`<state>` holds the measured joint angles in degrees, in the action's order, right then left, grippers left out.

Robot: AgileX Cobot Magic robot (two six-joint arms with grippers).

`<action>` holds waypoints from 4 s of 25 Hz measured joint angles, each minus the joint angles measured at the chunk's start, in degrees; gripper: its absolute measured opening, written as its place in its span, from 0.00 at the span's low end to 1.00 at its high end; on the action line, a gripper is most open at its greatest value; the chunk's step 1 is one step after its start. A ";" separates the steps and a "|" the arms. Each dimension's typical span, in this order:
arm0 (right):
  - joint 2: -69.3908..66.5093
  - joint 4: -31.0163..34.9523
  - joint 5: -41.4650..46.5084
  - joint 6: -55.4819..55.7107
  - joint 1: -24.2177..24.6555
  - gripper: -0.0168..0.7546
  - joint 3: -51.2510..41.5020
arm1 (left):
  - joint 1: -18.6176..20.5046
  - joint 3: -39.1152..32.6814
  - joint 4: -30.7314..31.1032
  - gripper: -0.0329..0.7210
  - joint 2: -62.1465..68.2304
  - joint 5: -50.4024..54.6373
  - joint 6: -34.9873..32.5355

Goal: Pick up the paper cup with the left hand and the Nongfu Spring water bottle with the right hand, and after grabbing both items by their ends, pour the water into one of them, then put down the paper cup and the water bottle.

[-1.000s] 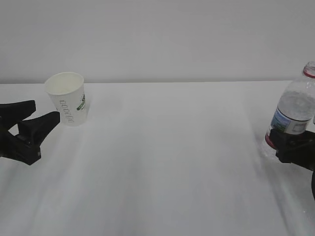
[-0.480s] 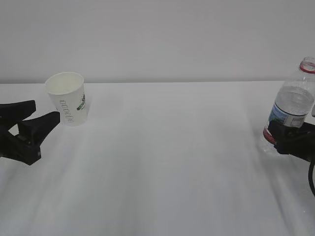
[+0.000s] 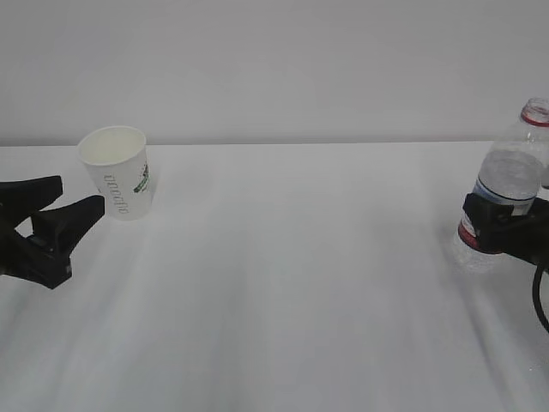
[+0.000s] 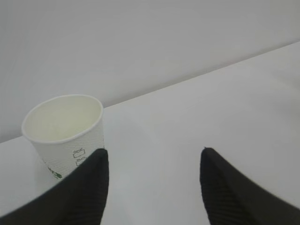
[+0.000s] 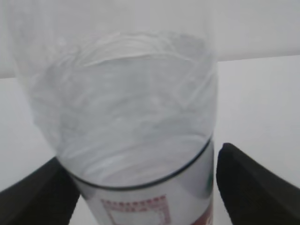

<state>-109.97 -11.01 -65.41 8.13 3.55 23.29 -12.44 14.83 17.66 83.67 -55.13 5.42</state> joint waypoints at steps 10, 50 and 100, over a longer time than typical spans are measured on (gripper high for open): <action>-0.35 0.00 0.00 0.00 0.00 0.89 2.60 | 0.00 0.00 0.00 0.65 0.00 0.00 0.00; -3.36 -0.61 -0.37 -0.22 0.00 0.60 3.49 | 0.00 0.00 0.09 0.65 0.00 0.05 0.00; 23.94 -4.07 21.88 -2.01 0.00 0.59 -3.61 | 0.00 0.00 -5.19 0.64 0.00 2.27 0.00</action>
<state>-86.03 -15.08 -43.53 6.11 3.55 19.69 -12.44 14.83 12.47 83.67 -52.86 5.42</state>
